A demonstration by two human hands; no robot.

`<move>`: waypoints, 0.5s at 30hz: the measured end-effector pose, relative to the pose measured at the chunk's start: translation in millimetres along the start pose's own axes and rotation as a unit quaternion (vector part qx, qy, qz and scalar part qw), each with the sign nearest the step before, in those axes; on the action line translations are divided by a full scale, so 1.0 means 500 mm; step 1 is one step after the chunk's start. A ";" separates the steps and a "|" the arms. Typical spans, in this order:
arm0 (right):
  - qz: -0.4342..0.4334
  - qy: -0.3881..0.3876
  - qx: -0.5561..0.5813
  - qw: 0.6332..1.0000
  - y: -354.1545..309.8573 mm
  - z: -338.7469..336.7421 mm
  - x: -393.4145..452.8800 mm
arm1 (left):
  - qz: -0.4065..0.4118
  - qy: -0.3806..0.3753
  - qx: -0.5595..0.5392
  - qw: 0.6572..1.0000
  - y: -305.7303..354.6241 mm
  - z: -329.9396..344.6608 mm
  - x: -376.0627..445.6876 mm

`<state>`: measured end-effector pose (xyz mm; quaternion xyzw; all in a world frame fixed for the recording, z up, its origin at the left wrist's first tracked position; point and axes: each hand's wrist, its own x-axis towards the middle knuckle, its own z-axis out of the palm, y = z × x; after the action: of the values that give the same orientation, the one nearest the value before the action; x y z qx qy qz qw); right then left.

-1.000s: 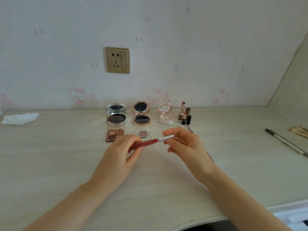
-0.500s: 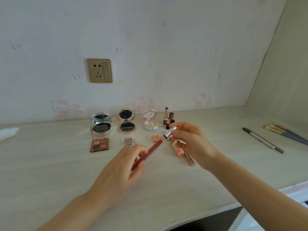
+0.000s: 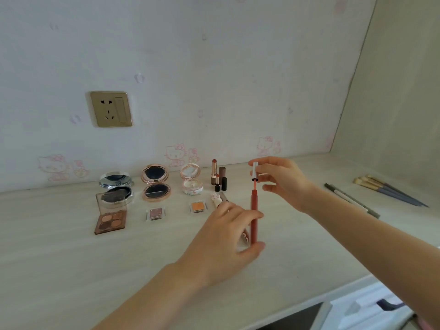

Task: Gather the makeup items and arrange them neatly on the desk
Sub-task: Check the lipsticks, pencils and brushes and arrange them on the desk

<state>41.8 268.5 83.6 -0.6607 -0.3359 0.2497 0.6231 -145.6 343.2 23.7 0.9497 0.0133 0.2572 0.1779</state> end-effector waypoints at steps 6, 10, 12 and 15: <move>0.027 0.008 -0.067 0.997 0.019 -0.040 0.038 | -0.008 -0.026 0.069 0.997 0.003 0.062 0.044; 0.042 -0.001 -0.098 0.994 0.041 -0.045 0.061 | -0.012 -0.021 0.088 0.996 -0.003 0.080 0.047; 0.048 -0.007 -0.111 0.993 0.051 -0.039 0.072 | -0.009 -0.017 0.095 0.995 -0.009 0.081 0.043; 0.051 -0.016 -0.129 0.990 0.066 -0.024 0.090 | 0.001 -0.006 0.113 0.994 -0.016 0.077 0.041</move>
<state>84.4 294.5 56.0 -0.7478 -0.3407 0.2463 0.5139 -108.3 340.4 -0.2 0.9653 0.0399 0.2487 0.0694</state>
